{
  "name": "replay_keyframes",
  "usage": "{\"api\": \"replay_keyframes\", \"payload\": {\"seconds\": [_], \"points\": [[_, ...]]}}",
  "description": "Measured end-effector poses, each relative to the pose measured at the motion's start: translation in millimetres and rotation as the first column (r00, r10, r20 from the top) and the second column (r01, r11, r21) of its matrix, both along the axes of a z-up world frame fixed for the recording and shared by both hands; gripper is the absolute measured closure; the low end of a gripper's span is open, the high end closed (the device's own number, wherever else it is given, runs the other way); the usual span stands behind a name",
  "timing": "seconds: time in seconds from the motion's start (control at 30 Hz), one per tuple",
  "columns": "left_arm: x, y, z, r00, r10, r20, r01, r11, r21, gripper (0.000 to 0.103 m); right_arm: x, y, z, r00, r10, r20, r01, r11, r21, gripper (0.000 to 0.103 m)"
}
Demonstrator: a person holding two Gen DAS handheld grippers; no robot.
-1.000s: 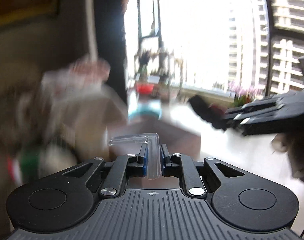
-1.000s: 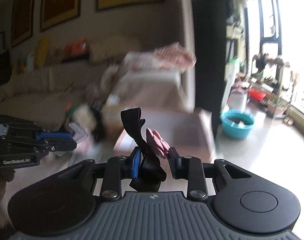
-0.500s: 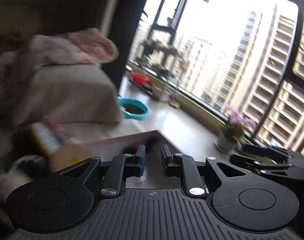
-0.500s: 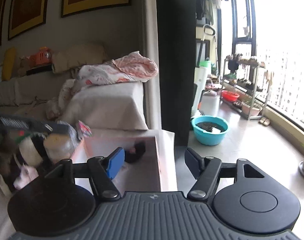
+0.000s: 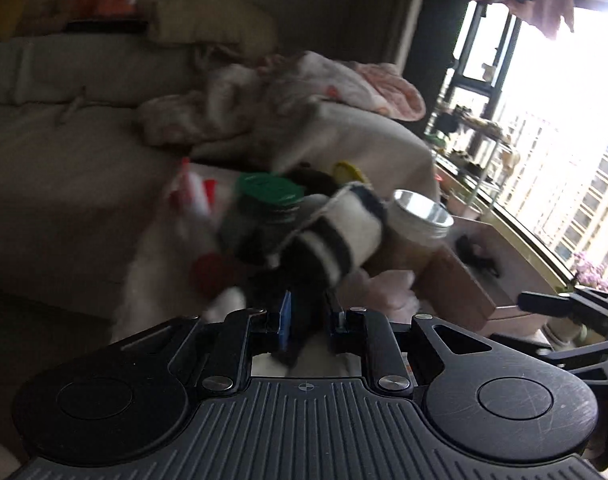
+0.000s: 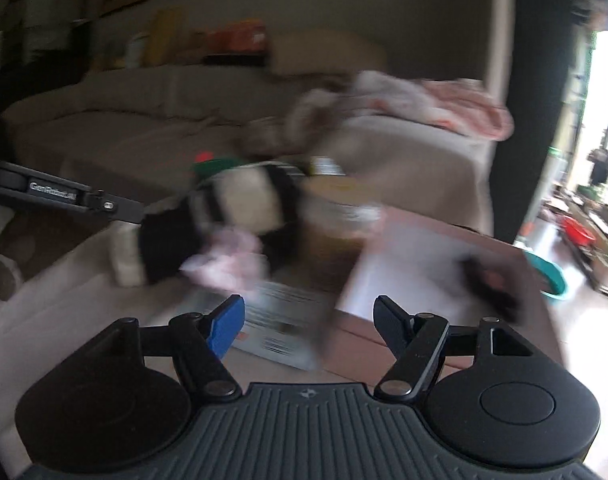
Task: Organize soft objects
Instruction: 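Carry both items over the pink box and open both tools to drop them, then grasp the pink lace cloth with the right tool while the left grasps the foam rocket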
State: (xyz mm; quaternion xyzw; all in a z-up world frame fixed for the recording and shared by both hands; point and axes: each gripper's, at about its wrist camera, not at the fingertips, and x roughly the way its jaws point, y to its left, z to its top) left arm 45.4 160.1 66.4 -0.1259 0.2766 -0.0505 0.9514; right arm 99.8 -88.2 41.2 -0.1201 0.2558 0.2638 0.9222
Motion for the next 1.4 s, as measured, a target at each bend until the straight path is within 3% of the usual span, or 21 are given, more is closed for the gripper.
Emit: {"api": "replay_keyframes", "payload": {"seconds": [0.13, 0.4, 0.43, 0.5, 0.53, 0.63, 1.0, 1.13, 1.2, 1.27, 1.3, 1.4], "points": [[-19.9, 11.3, -1.1, 1.000, 0.026, 0.012, -0.026, 1.000, -0.017, 0.085, 13.3, 40.2, -5.9, 0.998, 0.033, -0.049, -0.032, 0.999, 0.024, 0.031], [-29.3, 12.9, -16.0, 0.999, -0.052, 0.012, 0.053, 0.999, -0.012, 0.084, 52.0, 82.6, -20.2, 0.991, 0.011, -0.132, -0.006, 0.999, 0.037, 0.032], [-28.3, 11.1, -18.6, 0.998, -0.064, 0.008, 0.064, 0.998, -0.010, 0.085, 55.7, 83.8, -24.0, 0.989, 0.013, -0.145, -0.007, 0.999, 0.041, 0.036], [-28.2, 6.9, -22.9, 0.996, -0.090, 0.002, 0.090, 0.996, -0.005, 0.085, 56.2, 83.4, -28.1, 0.985, 0.028, -0.168, -0.022, 0.999, 0.039, 0.065], [-28.6, 4.6, -24.4, 0.995, -0.102, 0.000, 0.102, 0.995, -0.002, 0.084, 55.0, 82.5, -29.7, 0.984, 0.031, -0.178, -0.028, 0.999, 0.022, 0.086], [-27.9, -1.8, -27.6, 0.992, -0.126, -0.006, 0.126, 0.992, 0.009, 0.084, 38.6, 67.2, -26.3, 0.988, 0.019, -0.155, -0.016, 1.000, 0.018, 0.092], [-20.0, -33.2, -36.5, 0.976, -0.212, -0.049, 0.215, 0.976, 0.047, 0.084, -36.7, -31.9, -22.1, 0.986, -0.115, -0.122, 0.115, 0.993, -0.013, 0.092], [-19.9, -38.5, -27.9, 0.982, -0.189, -0.009, 0.189, 0.977, 0.096, 0.085, -46.9, -58.2, -30.4, 0.974, -0.202, -0.105, 0.201, 0.979, -0.015, 0.091], [-20.1, -35.2, -21.0, 0.990, -0.136, 0.024, 0.131, 0.982, 0.137, 0.085, -48.3, -66.9, -35.8, 0.970, -0.218, -0.105, 0.220, 0.976, 0.001, 0.086], [-18.7, -27.6, -14.8, 0.995, -0.091, 0.046, 0.084, 0.986, 0.142, 0.085, -47.5, -73.8, -42.2, 0.965, -0.229, -0.132, 0.235, 0.971, 0.038, 0.053], [-18.7, -23.5, -12.3, 0.996, -0.072, 0.051, 0.065, 0.989, 0.134, 0.085, -46.7, -76.5, -45.1, 0.962, -0.233, -0.144, 0.244, 0.968, 0.063, 0.046], [-14.5, -6.0, -7.1, 0.998, 0.004, 0.061, -0.010, 0.994, 0.106, 0.085, -42.1, -80.4, -52.2, 0.954, -0.246, -0.171, 0.266, 0.958, 0.103, 0.041]]}}
